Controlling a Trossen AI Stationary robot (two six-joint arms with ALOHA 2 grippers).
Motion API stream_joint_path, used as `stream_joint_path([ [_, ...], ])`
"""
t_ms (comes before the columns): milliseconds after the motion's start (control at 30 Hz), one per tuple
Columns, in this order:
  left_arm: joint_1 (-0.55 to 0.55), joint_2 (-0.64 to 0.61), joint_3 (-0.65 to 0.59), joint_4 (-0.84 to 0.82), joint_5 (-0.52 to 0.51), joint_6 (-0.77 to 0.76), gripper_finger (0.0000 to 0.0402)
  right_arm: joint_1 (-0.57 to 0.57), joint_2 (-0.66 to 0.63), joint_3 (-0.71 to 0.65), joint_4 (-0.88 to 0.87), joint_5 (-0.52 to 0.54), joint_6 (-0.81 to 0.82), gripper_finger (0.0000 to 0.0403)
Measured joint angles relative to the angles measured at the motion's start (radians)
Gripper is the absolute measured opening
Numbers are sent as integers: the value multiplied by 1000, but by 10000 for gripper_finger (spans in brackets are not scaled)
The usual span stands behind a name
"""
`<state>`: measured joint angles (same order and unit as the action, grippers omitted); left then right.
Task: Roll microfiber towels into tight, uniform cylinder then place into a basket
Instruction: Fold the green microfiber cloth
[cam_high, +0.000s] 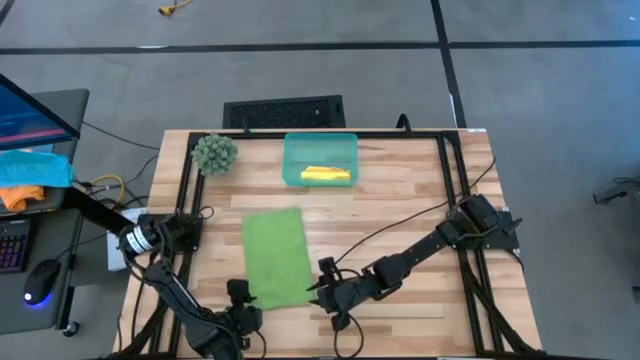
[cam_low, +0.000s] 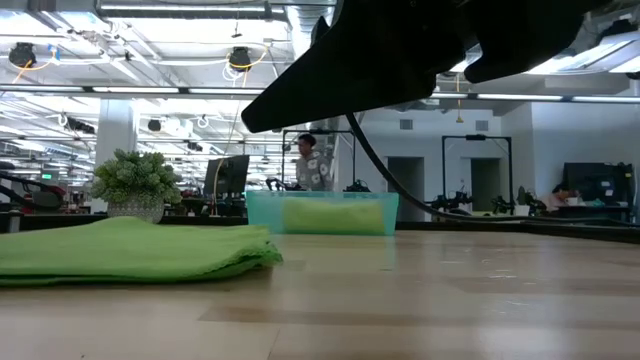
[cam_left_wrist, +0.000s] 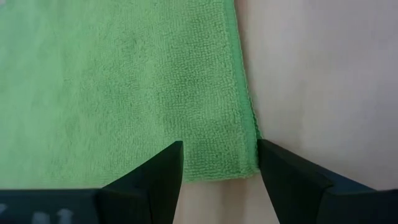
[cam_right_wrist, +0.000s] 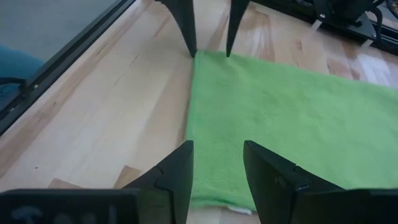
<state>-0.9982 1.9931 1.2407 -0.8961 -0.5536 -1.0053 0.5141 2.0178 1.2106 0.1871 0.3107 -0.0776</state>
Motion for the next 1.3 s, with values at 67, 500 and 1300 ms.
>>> stream_joint_path([
  [67, -2, -8, 12, 1, 7, 8, 201, 1, 0, 0, 0, 0, 0, 163],
  [500, -1, -28, 22, -4, 16, 17, 201, 0, 0, 0, 1, 0, 0, 163],
  [1300, 4, -32, -66, 103, 15, -64, 133, 0, 0, 0, 1, -23, 0, 163],
])
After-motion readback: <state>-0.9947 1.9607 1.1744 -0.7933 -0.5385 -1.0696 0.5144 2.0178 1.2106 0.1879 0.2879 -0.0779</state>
